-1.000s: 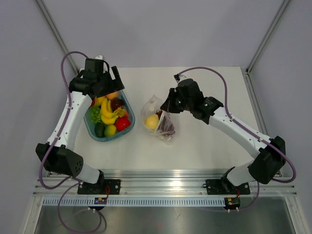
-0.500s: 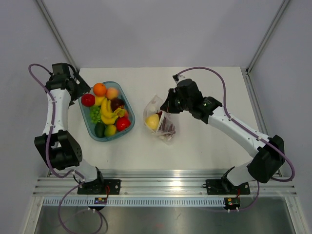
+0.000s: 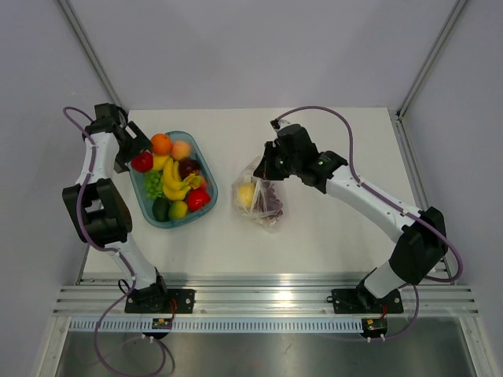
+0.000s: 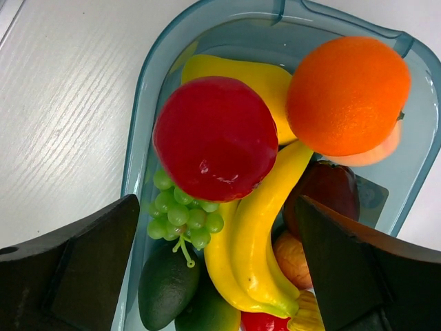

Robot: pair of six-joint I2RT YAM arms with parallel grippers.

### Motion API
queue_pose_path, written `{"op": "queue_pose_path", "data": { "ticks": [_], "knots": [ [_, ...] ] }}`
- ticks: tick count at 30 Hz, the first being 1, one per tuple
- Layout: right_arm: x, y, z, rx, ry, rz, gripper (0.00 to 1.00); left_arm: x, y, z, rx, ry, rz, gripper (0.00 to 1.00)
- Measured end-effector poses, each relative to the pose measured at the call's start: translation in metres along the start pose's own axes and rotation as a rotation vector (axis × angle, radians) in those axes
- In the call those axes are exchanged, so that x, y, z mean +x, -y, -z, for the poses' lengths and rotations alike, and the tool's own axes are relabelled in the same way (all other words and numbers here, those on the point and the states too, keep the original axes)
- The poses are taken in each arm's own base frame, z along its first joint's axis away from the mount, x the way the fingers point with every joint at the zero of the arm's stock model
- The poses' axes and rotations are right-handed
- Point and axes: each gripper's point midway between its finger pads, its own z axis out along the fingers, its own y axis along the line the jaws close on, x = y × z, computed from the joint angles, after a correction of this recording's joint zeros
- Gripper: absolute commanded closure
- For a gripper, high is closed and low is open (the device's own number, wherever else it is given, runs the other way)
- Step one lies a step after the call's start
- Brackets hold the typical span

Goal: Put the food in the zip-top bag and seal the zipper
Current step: Pick up the fake fruit from the bin.

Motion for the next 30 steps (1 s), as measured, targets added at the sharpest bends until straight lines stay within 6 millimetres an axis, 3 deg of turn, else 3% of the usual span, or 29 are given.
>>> {"op": "queue_pose_path", "data": {
  "ticks": [7,21,25,30],
  "knots": [
    [-0.005,-0.004,-0.006,-0.007,-0.003,0.009,1.00,-0.010,0.003,-0.005,-0.001,0.015,0.001,0.02],
    [-0.011,-0.007,-0.012,-0.004,-0.008,0.019,1.00,-0.008,-0.006,-0.030,-0.060,-0.012,0.001,0.07],
    [-0.011,-0.007,-0.013,-0.003,-0.011,0.019,1.00,-0.007,-0.006,-0.033,-0.061,-0.016,0.000,0.13],
    [-0.009,-0.006,-0.016,-0.004,-0.020,0.019,1.00,-0.008,-0.007,-0.033,-0.064,-0.014,-0.001,0.32]
  ]
}}
